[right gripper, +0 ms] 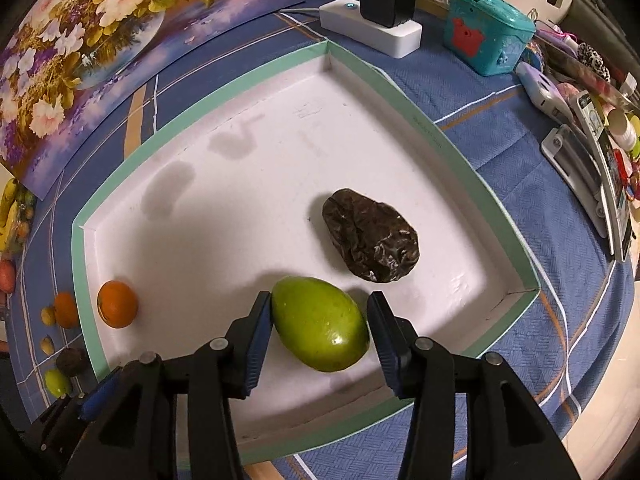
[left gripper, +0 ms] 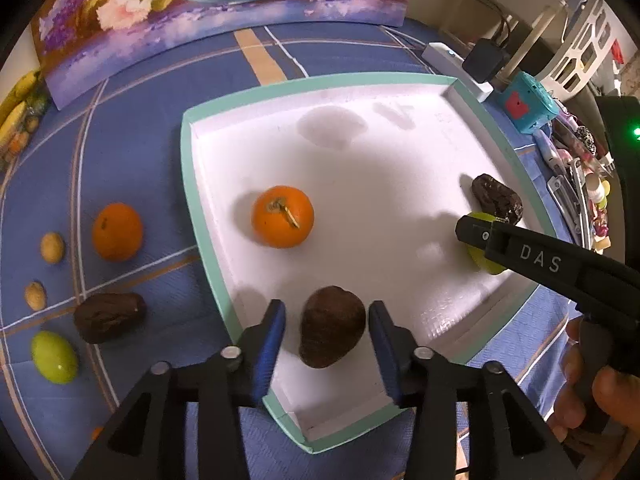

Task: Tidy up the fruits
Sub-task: 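Open the left gripper to drop the date while the right releases the green fruit in the tray, then withdraw both open grippers from the tray toward the remaining fruits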

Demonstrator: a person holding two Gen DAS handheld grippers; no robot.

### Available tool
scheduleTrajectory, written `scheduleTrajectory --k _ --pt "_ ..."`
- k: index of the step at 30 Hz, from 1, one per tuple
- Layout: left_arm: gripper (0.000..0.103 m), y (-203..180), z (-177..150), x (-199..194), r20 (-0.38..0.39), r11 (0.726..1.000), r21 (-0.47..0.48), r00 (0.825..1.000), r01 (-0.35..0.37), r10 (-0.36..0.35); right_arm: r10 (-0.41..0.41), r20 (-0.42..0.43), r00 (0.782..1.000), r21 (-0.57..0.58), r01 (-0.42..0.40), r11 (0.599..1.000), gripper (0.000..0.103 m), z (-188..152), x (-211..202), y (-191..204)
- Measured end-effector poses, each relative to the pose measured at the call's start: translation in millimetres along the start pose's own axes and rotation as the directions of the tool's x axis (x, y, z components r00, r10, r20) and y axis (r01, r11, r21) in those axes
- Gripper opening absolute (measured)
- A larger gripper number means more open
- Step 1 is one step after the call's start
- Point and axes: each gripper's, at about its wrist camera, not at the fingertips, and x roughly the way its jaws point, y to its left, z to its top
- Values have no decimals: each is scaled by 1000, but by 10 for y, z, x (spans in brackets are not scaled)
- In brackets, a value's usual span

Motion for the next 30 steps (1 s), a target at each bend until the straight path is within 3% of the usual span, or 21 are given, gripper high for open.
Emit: scheduleTrajectory --k 6,9,11,13,18,20,26,30 --pt "56 18 2 -187 44 1000 3 999 -11 11 3 39 999 -17 -2 1000 57 24 -146 8" --pt "63 76 12 -267 72 1000 -19 997 -24 26 -5 54 999 -15 6 1000 57 33 -194 -8" --pt "74 138 23 -300 84 998 -44 996 -34 37 -1 58 998 -14 2 1000 58 42 -220 -25" --pt "76 233 29 -328 94 996 -76 994 -55 62 -2 61 998 -19 3 1000 72 31 -226 -24" --pt "90 484 -4 -365 102 982 -170 989 -88 106 6 63 998 -34 -4 999 78 25 -205 17" --pt "98 544 -15 -358 102 975 -208 990 -77 100 0 62 998 -34 2 999 87 25 -193 26" --pt "103 740 -66 -380 111 949 -284 979 -135 172 -5 69 998 -34 7 999 93 26 -178 37" --pt "103 904 -94 -451 135 918 -353 962 -179 239 -8 99 995 -63 15 998 94 25 -218 84"
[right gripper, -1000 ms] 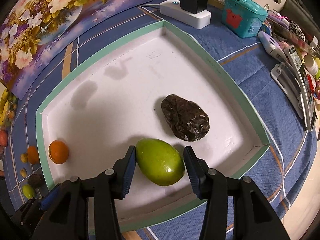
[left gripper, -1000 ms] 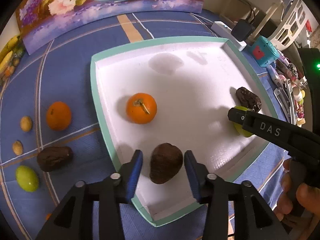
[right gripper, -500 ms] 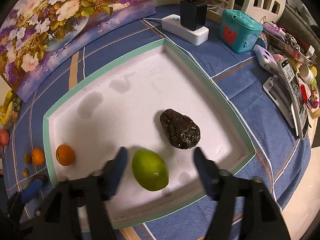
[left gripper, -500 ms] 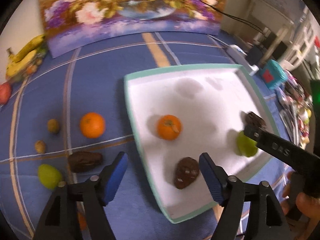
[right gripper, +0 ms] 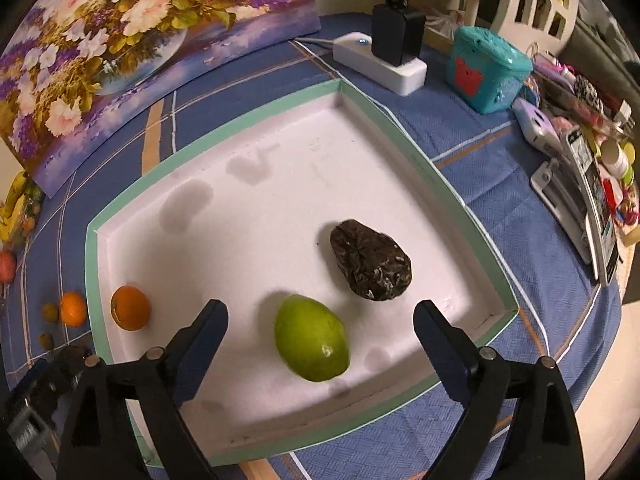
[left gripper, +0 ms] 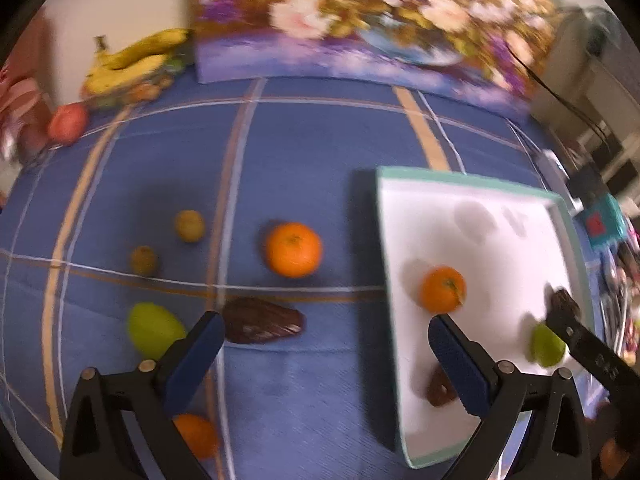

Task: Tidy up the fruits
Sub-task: 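Withdraw both open grippers from the tray toward the remaining fruits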

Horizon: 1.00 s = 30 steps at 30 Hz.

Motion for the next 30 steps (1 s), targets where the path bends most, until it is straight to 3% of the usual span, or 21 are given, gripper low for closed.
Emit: scheduleTrajectory --k 10,19,23,30 --pt "103 268 -2 -84 42 996 -92 999 -5 9 45 92 995 -99 -35 994 94 -32 -143 253" --pt "103 354 -29 -288 100 997 -67 995 24 -17 112 183 977 -127 -89 988 94 -102 -284 423" --pt "103 468 -24 -385 123 998 -61 992 24 -16 129 178 975 -156 -102 983 94 -137 -312 553" --pt "103 699 -26 -512 160 996 -73 985 -56 67 198 155 968 -151 -175 973 94 -211 -297 711"
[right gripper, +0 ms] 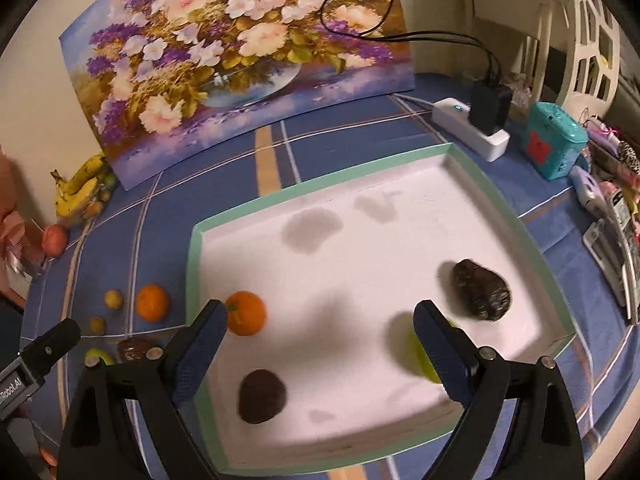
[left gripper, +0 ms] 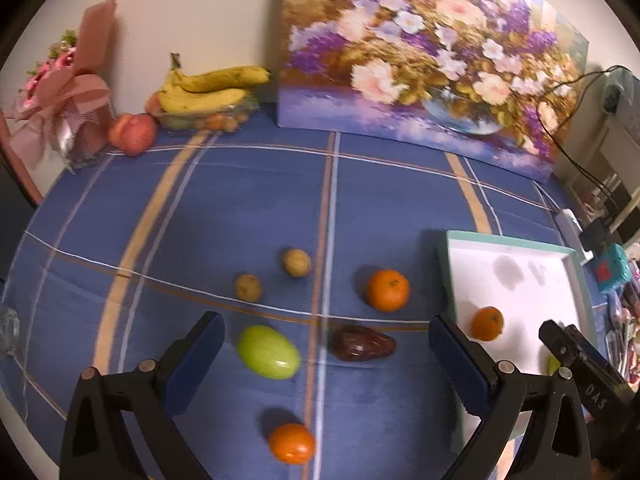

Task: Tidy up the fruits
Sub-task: 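Withdraw both open grippers from the tray toward the remaining fruits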

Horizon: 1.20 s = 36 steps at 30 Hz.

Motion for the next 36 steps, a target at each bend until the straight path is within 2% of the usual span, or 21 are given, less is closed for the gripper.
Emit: scheduleTrajectory --k 9,14,20,23,29,32,36 --pt "103 276 11 -125 34 999 -35 999 13 -12 54 2 999 -104 -54 993 94 -90 -38 382" --pt "103 477 44 -230 60 998 -67 998 6 -2 95 -8 995 -86 -96 992 94 -102 -58 521" --pt "103 805 89 -335 104 992 -122 994 -17 29 83 27 996 -107 -80 991 94 -117 -157 680" --pt "103 947 78 -347 94 988 -153 995 -1 16 81 39 996 -114 -76 991 94 -121 -200 770" --pt "102 1084 19 -325 53 981 -193 999 3 7 151 15 988 -114 -149 982 94 -142 -201 926" --pt "102 1112 -11 -240 16 975 -222 999 32 -30 148 -4 989 -124 -148 981 93 -173 -172 976" --pt "101 1126 -27 -101 -41 970 -242 998 30 -41 164 -46 985 -137 -169 976 85 -220 -97 1029"
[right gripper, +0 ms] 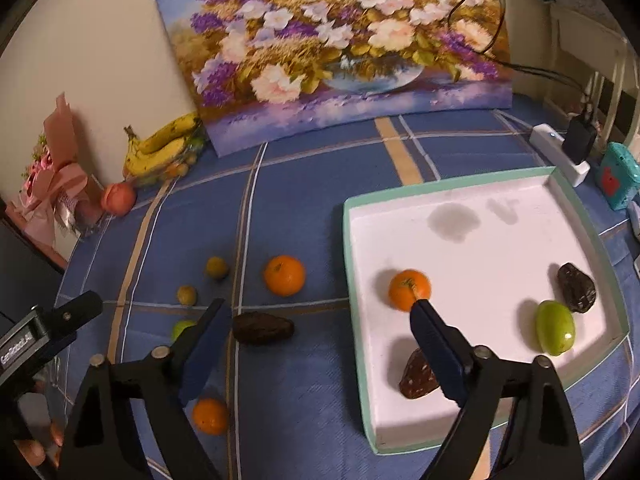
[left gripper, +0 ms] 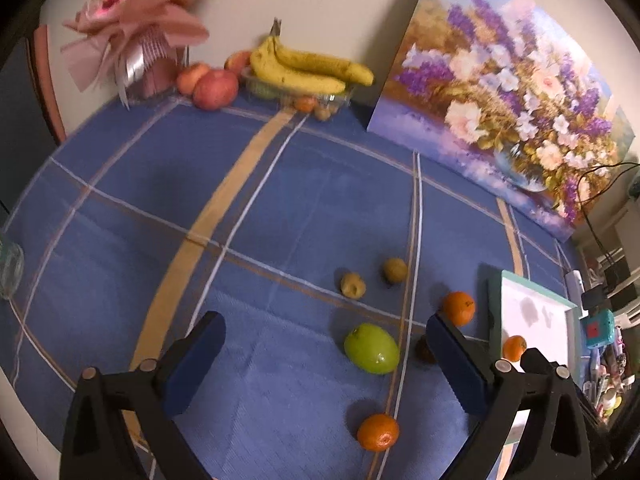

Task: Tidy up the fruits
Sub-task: 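Withdraw both open grippers from the tray toward the remaining fruits, then grasp the brown date with the right gripper while the left grasps the green pear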

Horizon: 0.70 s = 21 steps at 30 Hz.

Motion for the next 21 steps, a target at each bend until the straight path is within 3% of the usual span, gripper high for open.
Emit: scheduleTrajectory --k 9,21 --pt "99 129 43 340 -76 996 -85 997 -38 31 45 -74 996 -22 -47 999 79 -45 232 125" --pt "99 287 104 564 -96 983 -160 993 -85 71 46 -186 982 -64 -59 996 78 -105 666 333"
